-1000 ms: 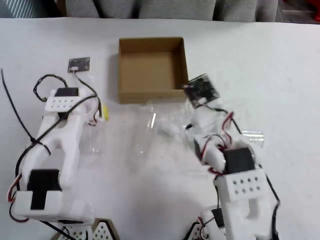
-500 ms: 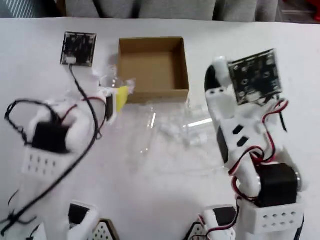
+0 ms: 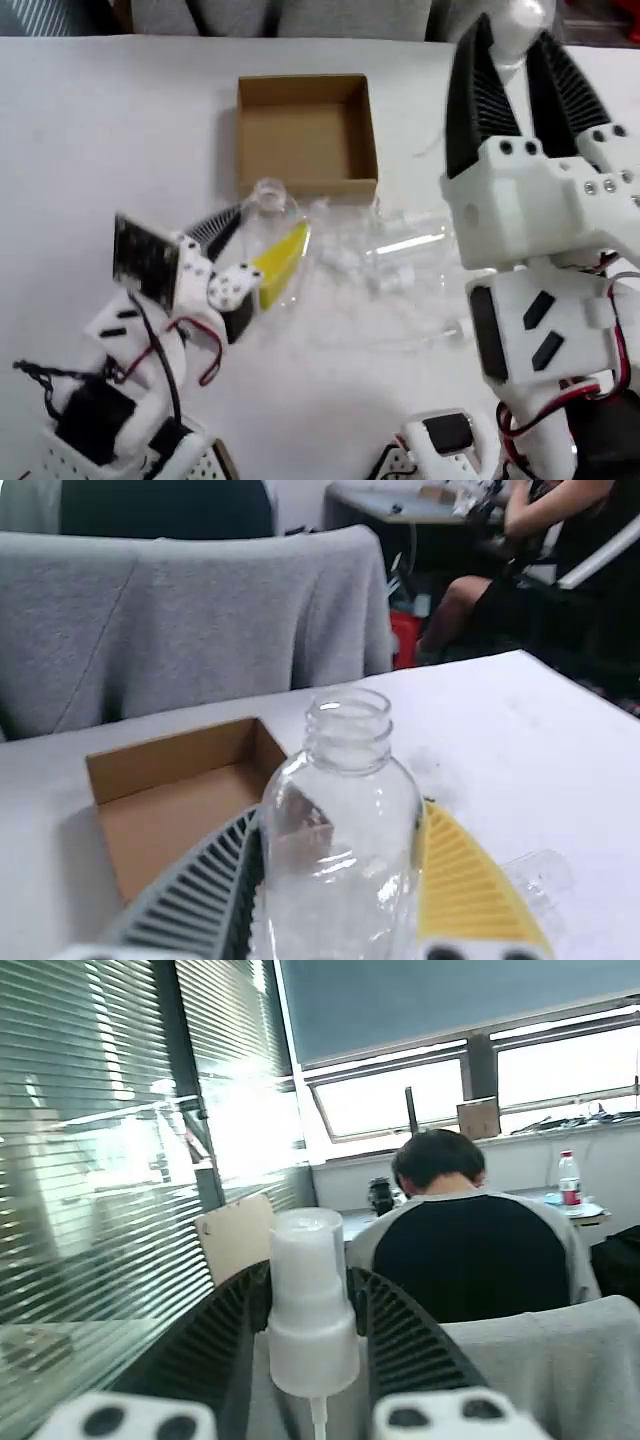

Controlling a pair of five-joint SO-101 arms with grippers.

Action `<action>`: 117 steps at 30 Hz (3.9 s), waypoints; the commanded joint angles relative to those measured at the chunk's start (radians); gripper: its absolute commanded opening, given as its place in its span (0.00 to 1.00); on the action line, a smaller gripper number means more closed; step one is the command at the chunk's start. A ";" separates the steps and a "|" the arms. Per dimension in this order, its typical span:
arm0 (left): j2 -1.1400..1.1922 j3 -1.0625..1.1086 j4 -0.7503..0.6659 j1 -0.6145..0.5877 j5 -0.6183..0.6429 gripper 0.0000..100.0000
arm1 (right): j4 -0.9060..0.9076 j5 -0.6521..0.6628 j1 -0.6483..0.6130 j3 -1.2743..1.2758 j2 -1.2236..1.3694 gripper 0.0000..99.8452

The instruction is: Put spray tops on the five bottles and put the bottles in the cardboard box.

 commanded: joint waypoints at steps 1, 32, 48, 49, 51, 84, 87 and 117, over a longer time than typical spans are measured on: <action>-0.255 0.209 -0.173 0.064 -0.008 0.03 | -0.019 -0.081 -0.099 -0.069 0.016 0.02; -0.364 0.428 -0.219 0.059 -0.120 0.02 | 0.019 -0.081 -0.380 0.011 0.127 0.02; -0.361 0.428 -0.222 0.059 -0.120 0.02 | 0.101 -0.091 -0.380 0.051 0.111 0.02; -0.363 0.428 -0.222 0.059 -0.120 0.02 | 0.101 -0.091 -0.380 0.068 0.111 0.02; -0.364 0.428 -0.222 0.059 -0.120 0.02 | 0.096 -0.092 -0.380 0.104 0.111 0.02; -0.364 0.430 -0.226 0.059 -0.115 0.02 | 0.148 -0.081 -0.510 0.442 -0.159 0.10; -0.360 0.430 -0.261 0.047 -0.114 0.02 | 0.173 -0.080 -0.478 0.442 -0.186 0.01; 0.615 0.084 -0.802 -0.156 0.057 0.02 | -0.418 0.021 -0.315 1.542 -0.236 0.02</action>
